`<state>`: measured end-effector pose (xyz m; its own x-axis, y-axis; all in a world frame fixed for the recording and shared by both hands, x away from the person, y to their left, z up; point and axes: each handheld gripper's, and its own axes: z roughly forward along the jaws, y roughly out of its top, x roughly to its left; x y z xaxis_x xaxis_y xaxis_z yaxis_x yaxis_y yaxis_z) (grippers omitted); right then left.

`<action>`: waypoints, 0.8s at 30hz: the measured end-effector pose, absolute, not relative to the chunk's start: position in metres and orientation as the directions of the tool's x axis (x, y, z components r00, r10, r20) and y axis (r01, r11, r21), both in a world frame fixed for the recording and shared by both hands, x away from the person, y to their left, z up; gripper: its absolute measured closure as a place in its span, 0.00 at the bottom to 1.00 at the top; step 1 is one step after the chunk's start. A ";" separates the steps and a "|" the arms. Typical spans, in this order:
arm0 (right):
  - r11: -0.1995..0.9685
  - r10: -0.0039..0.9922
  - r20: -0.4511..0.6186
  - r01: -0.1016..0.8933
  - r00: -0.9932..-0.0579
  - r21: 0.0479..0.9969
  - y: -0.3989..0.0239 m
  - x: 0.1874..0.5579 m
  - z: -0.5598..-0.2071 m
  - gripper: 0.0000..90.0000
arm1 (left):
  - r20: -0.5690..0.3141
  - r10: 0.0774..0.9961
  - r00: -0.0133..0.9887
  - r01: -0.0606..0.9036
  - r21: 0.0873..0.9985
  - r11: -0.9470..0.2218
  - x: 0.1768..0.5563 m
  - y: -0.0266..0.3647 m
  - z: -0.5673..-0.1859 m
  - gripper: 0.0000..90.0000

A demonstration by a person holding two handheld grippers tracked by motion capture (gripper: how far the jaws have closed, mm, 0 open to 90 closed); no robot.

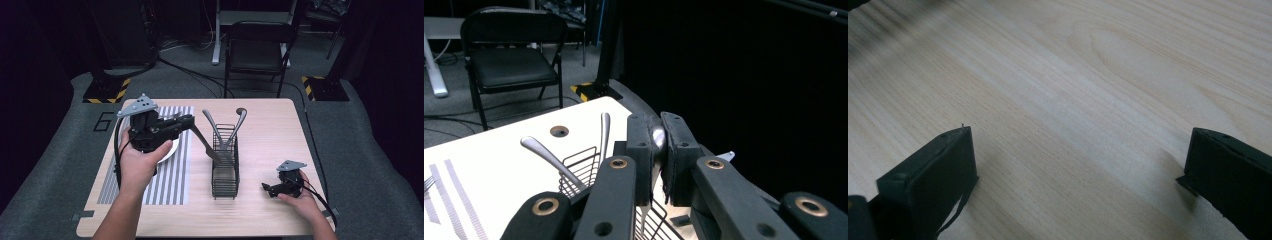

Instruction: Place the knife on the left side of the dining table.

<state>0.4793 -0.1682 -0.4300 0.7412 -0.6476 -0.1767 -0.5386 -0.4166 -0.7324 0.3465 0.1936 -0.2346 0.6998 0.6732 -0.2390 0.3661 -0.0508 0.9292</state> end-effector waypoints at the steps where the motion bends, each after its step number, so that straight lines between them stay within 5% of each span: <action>1: -0.417 -0.647 -0.177 -0.538 0.742 -0.732 -0.168 0.479 -0.430 0.00 | -0.242 0.674 0.698 0.367 0.929 -0.046 0.346 0.195 -0.234 0.93; 24: -0.417 -0.648 -0.176 -0.538 0.741 -0.733 -0.168 0.479 -0.430 0.00 | -0.349 0.711 0.611 0.406 0.909 0.097 0.361 0.247 -0.244 0.93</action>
<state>0.4792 -0.1682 -0.4300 0.7412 -0.6478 -0.1763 -0.5383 -0.4165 -0.7326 0.3608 0.2474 -0.2436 0.6110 0.7106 -0.3489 0.4061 0.0969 0.9087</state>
